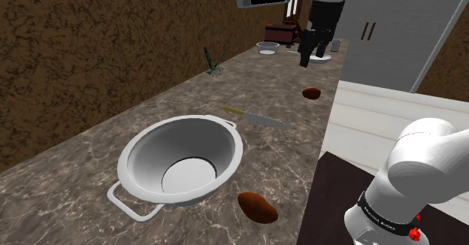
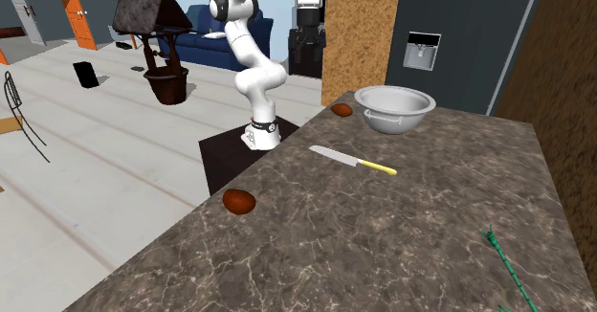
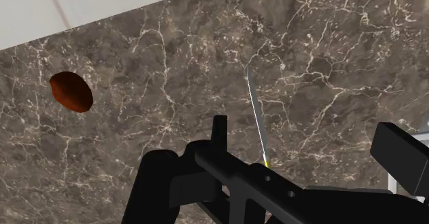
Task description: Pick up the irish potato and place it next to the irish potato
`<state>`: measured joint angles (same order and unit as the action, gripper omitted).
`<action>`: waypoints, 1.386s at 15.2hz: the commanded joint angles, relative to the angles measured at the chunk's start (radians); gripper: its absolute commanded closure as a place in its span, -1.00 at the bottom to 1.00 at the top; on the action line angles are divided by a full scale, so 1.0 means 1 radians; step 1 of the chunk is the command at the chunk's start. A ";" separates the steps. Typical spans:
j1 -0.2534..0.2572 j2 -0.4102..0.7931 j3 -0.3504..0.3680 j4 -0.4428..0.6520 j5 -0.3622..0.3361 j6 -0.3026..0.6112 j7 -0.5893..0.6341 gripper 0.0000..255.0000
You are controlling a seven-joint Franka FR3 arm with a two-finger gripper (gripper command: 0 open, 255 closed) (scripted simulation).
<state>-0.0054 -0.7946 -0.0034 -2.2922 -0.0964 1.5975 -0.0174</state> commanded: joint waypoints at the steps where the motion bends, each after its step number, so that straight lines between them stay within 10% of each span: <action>1: 0.000 0.000 0.000 0.000 0.000 0.000 0.000 -1.00; 21: 0.040 0.224 -0.566 -0.129 -0.215 0.449 -0.748 -1.00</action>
<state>0.0262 -0.5913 -0.5425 -2.4218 -0.3096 2.0202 -0.7270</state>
